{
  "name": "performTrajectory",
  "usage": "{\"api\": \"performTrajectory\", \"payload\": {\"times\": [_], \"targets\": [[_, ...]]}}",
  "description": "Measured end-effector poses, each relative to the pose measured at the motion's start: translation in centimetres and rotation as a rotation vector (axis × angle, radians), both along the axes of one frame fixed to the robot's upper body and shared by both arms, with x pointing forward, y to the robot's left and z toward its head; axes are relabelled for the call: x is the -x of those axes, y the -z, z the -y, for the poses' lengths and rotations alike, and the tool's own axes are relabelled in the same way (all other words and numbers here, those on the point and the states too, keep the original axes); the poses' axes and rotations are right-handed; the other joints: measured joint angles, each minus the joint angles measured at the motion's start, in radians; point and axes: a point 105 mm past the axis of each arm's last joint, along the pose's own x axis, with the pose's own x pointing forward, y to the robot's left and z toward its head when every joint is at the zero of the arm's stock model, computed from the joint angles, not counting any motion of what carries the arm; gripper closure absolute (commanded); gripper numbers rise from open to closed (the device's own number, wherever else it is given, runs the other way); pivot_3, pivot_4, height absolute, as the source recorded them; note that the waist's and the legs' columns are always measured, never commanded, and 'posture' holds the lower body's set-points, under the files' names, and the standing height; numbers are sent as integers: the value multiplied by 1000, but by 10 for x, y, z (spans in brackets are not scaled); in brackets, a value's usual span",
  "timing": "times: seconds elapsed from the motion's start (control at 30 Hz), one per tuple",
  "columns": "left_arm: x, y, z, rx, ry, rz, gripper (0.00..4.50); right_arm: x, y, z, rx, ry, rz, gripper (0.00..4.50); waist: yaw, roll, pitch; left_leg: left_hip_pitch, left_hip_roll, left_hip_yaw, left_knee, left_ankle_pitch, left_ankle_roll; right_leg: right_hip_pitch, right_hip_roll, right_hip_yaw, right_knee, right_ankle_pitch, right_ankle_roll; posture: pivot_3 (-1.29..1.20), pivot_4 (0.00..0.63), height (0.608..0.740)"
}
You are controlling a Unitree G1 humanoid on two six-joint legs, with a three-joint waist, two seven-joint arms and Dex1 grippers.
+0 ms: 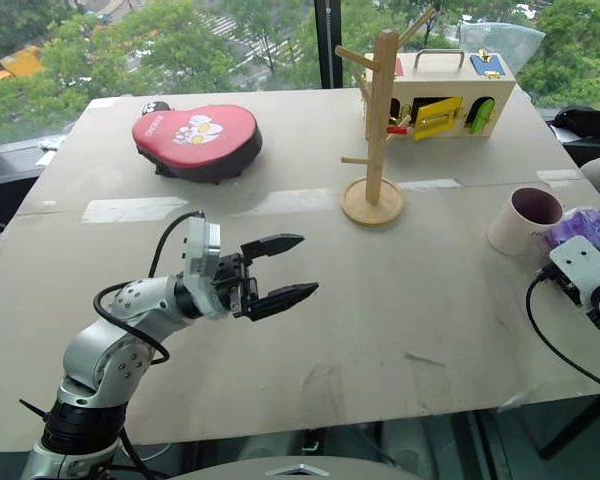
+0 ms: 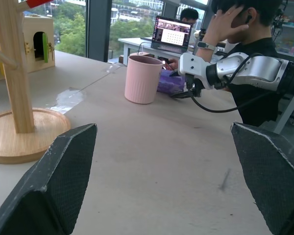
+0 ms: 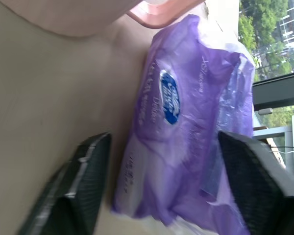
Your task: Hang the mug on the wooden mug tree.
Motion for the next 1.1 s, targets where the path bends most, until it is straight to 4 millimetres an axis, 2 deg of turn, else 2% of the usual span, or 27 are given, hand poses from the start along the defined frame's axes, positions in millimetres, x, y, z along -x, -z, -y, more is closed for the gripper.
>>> {"api": "performTrajectory", "payload": {"times": [0.1, 0.27, 0.53, 0.77, 0.93, 1.1], "targets": [[0, 0, 0, 0, 1, -4, 0, 2, -13, -10, -169, -36, 72, 46, -2, 0, 0, 0, 0, 0, 0, 0, 0, 0, 0, 1, 0, 0, 0, 0, 150, 740], [1, 0, 0, -1, 8, -3, 0, -4, -29, -20, -308, -89, 137, 46, 0, 0, 0, 1, 0, 0, 0, -2, 4, 0, 0, 0, 0, 0, 0, 0, 150, 740], [1, -2, -1, -10, 28, 8, 0, -26, -38, -3, -361, -47, 210, 46, -1, 0, 0, 0, 0, 0, 0, 0, 0, 0, 0, 0, 0, 0, 0, 0, 150, 740], [5, 8, -4, -14, 12, -19, 0, -50, -44, 0, -342, -97, 213, 46, -10, 0, 0, 1, 0, 1, 0, 0, 0, 0, -2, 1, 0, 0, 0, 0, 150, 740], [6, 10, -5, -10, -3, -20, 0, -47, -37, -17, -358, -201, 143, 46, -10, 1, 0, 0, 1, 1, 0, 0, 1, 0, -2, 1, 0, 0, 0, 0, 150, 740], [8, 15, -7, -16, -15, -22, 0, -29, -23, -39, -374, -267, 63, 46, -3, 1, 0, 0, 1, 0, 0, -3, 5, 0, -3, 1, 0, 0, 0, 0, 150, 740]]}}
